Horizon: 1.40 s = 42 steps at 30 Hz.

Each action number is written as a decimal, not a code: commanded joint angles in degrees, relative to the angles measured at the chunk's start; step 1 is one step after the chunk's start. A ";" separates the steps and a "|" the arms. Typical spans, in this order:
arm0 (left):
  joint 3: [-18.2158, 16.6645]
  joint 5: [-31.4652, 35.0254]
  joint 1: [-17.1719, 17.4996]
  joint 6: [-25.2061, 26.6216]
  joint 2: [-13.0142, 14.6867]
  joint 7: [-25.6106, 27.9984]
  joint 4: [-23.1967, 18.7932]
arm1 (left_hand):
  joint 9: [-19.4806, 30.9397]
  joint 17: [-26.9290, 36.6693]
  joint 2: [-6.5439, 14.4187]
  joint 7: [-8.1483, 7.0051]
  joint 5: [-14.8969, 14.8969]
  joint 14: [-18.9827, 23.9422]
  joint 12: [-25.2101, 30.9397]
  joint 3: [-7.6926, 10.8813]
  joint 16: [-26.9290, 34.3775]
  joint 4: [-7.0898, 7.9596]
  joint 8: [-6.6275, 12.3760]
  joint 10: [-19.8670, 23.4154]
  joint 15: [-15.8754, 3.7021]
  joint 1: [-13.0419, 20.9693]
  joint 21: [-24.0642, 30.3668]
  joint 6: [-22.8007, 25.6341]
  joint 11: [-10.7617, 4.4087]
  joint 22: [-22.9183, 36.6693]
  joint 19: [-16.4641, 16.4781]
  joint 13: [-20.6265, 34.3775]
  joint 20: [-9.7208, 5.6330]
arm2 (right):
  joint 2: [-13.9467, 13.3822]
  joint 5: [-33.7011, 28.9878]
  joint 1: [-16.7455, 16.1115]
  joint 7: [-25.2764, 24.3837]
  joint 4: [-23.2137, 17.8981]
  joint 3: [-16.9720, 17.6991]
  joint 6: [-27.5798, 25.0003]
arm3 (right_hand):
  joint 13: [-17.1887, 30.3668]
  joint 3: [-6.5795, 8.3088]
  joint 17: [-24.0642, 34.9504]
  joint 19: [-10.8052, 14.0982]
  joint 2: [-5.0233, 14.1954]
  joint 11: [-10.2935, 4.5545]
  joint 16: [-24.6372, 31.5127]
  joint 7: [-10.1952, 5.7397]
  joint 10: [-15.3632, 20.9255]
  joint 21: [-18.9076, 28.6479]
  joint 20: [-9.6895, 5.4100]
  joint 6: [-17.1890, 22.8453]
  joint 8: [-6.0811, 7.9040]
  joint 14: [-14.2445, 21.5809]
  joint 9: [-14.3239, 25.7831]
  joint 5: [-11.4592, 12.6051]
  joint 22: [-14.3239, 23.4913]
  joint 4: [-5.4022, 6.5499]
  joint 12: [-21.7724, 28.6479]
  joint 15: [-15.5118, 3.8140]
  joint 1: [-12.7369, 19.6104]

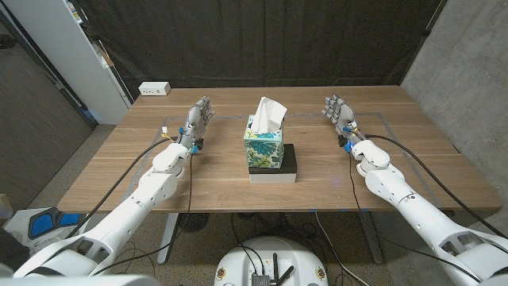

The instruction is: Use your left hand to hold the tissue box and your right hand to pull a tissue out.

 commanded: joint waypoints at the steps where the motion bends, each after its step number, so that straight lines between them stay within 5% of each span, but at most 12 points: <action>1: -0.59 0.83 -0.94 -2.18 0.11 -0.29 1.25 | 0.29 0.22 5.63 -0.02 0.38 -4.53 0.52 0.48 0.29 -0.03 0.49 -2.65 -1.10 -0.03 0.13 -0.44 -0.27 0.25 -0.08 0.17 -0.35 | 3.91 -0.05 3.93 0.59 10.61 0.41 4.89 | 0.06 0.22 0.08 0.71 1.41 -0.03 0.35 0.17 0.50 0.23 -1.48 0.75 0.38 0.63 0.18 0.37 0.25 0.30 0.28 -3.07 0.27; 14: 0.89 4.59 -3.88 -5.23 -1.19 0.30 6.15 | 0.28 0.01 5.54 -0.42 0.60 -3.96 0.80 0.68 0.39 -0.42 0.63 -1.97 -1.55 -0.04 -0.13 -0.44 -0.80 0.22 0.73 0.15 -0.68 | 4.73 -0.96 5.82 0.48 13.77 0.04 5.83 | 0.04 0.43 -0.65 0.94 1.01 -0.13 -0.03 0.41 0.97 -0.12 -1.40 1.10 0.59 1.15 0.17 0.53 0.23 0.04 0.39 -2.80 0.14; 17: 1.62 6.86 -4.94 -6.98 -1.22 0.61 8.11 | 0.27 -0.71 1.13 -2.34 0.35 -3.33 0.67 -0.55 -0.10 -4.83 0.73 -1.72 -3.26 1.48 -1.22 -1.33 -2.37 0.11 2.03 0.13 -1.81 | 4.76 -1.31 5.96 0.30 13.98 -0.12 6.02 | 0.04 0.43 -0.82 0.99 0.88 -0.12 -0.11 0.41 0.98 -0.21 -1.37 1.10 0.60 1.25 0.16 0.54 0.22 -0.18 0.37 -2.72 0.21; 21: 2.78 10.44 -6.34 -9.12 -0.74 1.11 10.33 | 0.46 -0.54 -7.44 -4.05 -0.12 -4.74 0.16 -4.29 -0.43 -13.15 0.95 -3.39 -4.76 4.70 -4.10 -4.74 -4.86 0.18 2.92 0.28 -3.35 | 4.66 -1.68 5.86 -0.21 13.53 -0.21 6.11 | 0.04 0.36 -0.89 1.02 0.77 -0.10 -0.15 0.45 1.03 -0.27 -1.30 1.11 0.61 1.24 0.16 0.53 0.22 -0.29 0.38 -2.66 0.19; 25: 4.10 14.58 -7.34 -9.66 0.65 2.28 10.85 | 0.82 -0.34 -11.81 -4.44 0.52 -8.03 -0.14 -6.93 -0.57 -16.86 0.63 -7.47 -4.19 6.92 -6.98 -10.83 -4.90 0.40 0.57 0.49 -2.99 | 4.50 -1.96 5.65 -0.58 13.07 -0.30 6.09 | 0.03 0.15 -1.10 1.13 0.33 0.00 -0.24 0.60 1.07 -0.38 -1.13 1.12 0.62 1.34 0.16 0.48 0.22 -0.59 0.36 -2.52 0.17; 31: 5.53 20.83 -7.90 -9.68 2.72 5.80 10.05 | 1.36 -0.14 -14.42 -1.56 2.23 -12.87 0.12 -10.58 -0.49 -18.73 0.58 -13.05 -1.71 9.43 -10.37 -21.92 -3.51 0.67 -2.10 0.84 -2.71 | 4.02 -2.47 4.93 -1.87 11.40 -0.34 5.61 | 0.03 -0.07 -1.23 1.23 0.09 -0.09 -0.28 0.66 1.11 -0.49 -0.97 1.15 0.64 1.44 0.15 0.44 0.22 -0.75 0.35 -2.47 0.04; 36: 6.30 26.73 -7.48 -8.50 4.39 10.73 7.94 | 1.45 -0.11 -14.89 0.96 2.70 -13.88 0.18 -11.99 -0.39 -19.18 0.69 -14.68 -0.51 10.64 -11.14 -25.18 -2.24 0.68 -2.13 0.95 -2.17 | 3.91 -2.65 4.58 -2.53 10.68 -0.33 5.42 | 0.03 -0.24 -1.43 1.34 -0.19 -0.06 -0.32 0.75 1.17 -0.62 -0.75 1.19 0.67 1.65 0.15 0.42 0.22 -0.94 0.34 -2.29 -0.05; 42: 7.44 34.45 -6.88 -5.21 6.58 16.44 4.43 | 1.48 -0.09 -14.97 1.77 3.12 -15.29 0.04 -12.84 -0.56 -19.41 0.93 -16.42 -0.01 11.71 -11.86 -26.72 -2.26 0.67 -2.66 1.04 -1.53 | 3.80 -2.83 4.28 -2.92 10.08 -0.37 5.35 | 0.03 -0.39 -1.63 1.45 -0.44 0.00 -0.40 0.93 1.25 -0.73 -0.60 1.26 0.70 1.77 0.15 0.41 0.23 -1.18 0.34 -2.22 -0.09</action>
